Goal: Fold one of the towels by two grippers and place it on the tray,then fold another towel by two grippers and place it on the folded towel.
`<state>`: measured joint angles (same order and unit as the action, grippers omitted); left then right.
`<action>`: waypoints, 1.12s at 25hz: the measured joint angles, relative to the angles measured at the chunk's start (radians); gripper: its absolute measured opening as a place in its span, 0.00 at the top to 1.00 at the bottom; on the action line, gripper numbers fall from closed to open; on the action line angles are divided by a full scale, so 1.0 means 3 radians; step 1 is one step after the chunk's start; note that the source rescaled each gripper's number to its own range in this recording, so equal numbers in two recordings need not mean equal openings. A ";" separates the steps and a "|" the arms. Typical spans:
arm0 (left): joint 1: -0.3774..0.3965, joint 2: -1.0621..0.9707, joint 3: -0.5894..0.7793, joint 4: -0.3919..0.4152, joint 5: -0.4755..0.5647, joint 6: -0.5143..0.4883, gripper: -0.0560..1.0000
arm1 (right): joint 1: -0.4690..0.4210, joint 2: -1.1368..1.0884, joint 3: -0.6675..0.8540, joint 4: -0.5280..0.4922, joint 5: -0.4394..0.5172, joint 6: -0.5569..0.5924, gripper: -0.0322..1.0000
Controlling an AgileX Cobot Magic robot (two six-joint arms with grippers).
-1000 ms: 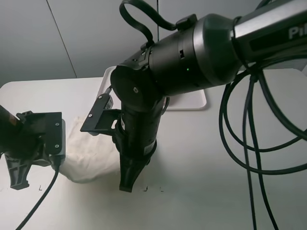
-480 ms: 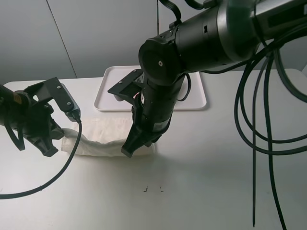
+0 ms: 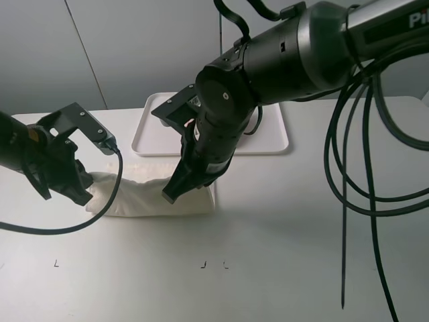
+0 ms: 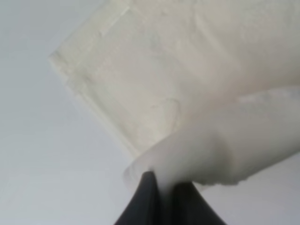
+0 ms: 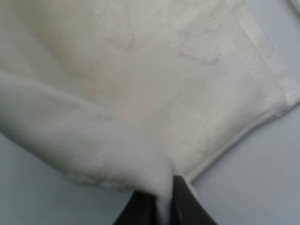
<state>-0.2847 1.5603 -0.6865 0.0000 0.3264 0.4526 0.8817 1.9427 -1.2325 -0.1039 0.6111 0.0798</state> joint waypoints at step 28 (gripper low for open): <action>0.0423 0.0157 -0.0266 0.0070 -0.0381 -0.1014 0.05 | -0.0103 0.0219 -0.0046 -0.1424 -0.0435 0.2157 0.00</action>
<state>-0.1577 1.6073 -0.7662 0.0209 0.2122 0.1484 0.8508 2.0084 -1.2463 -0.5310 0.4805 0.7268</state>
